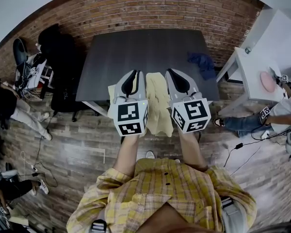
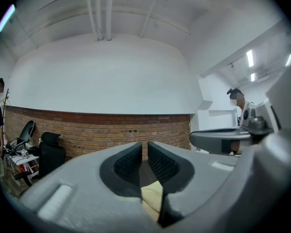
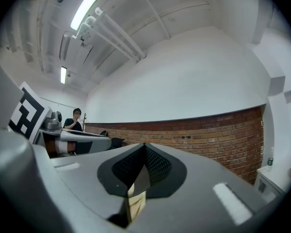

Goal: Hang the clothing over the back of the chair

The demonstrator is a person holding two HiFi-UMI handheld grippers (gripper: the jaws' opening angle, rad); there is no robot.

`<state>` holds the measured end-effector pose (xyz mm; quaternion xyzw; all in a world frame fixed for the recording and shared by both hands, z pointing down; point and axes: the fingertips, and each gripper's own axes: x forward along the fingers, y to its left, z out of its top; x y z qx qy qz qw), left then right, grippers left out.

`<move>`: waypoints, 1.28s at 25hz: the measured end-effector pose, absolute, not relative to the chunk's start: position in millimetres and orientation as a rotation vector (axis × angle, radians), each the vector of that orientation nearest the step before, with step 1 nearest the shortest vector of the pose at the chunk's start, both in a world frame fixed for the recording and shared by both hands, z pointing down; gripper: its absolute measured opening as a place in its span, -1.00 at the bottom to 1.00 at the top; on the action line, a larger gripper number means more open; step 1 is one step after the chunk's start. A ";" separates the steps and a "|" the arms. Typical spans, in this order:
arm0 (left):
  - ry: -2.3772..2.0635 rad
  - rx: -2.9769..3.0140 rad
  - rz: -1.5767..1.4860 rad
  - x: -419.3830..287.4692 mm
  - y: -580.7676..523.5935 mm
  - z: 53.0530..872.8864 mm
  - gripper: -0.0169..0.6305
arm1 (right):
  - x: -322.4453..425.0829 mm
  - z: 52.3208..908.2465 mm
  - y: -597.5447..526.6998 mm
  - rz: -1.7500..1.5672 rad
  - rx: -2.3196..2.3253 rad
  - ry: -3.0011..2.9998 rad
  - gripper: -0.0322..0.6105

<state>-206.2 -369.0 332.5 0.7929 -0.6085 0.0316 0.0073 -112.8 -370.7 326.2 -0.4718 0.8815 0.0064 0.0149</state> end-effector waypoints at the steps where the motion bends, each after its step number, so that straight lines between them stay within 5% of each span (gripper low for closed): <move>1: -1.903 2.481 0.095 -204.5 -365.8 330.6 -0.82 | -111.9 324.4 -367.4 0.026 -1.463 2.744 -0.91; 32: -1.953 2.490 0.072 -153.8 -291.7 328.4 -0.94 | -79.5 313.0 -296.2 0.026 -1.322 2.717 -0.91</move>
